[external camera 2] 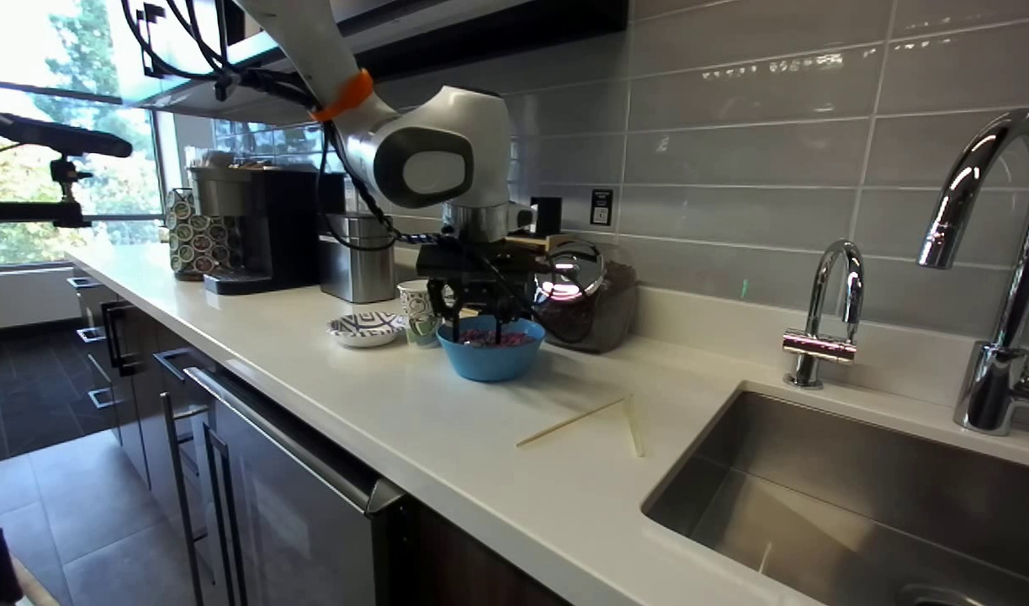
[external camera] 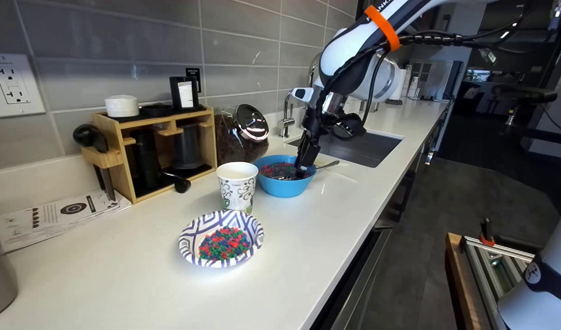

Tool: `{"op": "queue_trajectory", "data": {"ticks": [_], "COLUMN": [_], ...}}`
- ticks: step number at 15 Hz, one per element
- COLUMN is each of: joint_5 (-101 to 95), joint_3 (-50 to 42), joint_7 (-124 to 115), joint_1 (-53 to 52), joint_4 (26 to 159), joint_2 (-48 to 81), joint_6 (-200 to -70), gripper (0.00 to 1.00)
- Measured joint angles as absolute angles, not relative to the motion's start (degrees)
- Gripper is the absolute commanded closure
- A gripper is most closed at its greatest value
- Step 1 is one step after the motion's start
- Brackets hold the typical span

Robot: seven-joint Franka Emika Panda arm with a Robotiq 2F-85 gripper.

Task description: Move some of the contents in the bowl and put it in the cup using a spoon

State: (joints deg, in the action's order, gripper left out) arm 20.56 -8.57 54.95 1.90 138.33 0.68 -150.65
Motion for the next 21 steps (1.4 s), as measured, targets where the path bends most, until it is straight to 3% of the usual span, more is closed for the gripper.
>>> {"op": "queue_trajectory", "data": {"ticks": [4,9,12,13,15,16,19,21], "joint_5": [20.6,20.5,20.0,20.0,19.6,19.3,18.1,17.5], "joint_3": [-8.0,-8.0,-8.0,-8.0,-7.9,-7.9,-7.9,-7.9], "joint_7": [55.0,54.9,54.9,54.9,54.9,54.8,54.7,54.7], "joint_1": [2.8,3.8,4.3,4.3,4.4,4.4,4.5,4.5], "joint_4": [138.1,138.1,138.1,138.1,138.3,138.3,138.4,138.3], "joint_2": [1.0,1.0,1.0,1.0,1.0,1.0,1.0,0.8], "joint_6": [-150.6,-150.6,-150.5,-150.4,-150.1,-149.9,-148.6,-148.0], "gripper": [0.80,0.56,0.79,0.76,0.80,0.78,1.00,0.98]}}
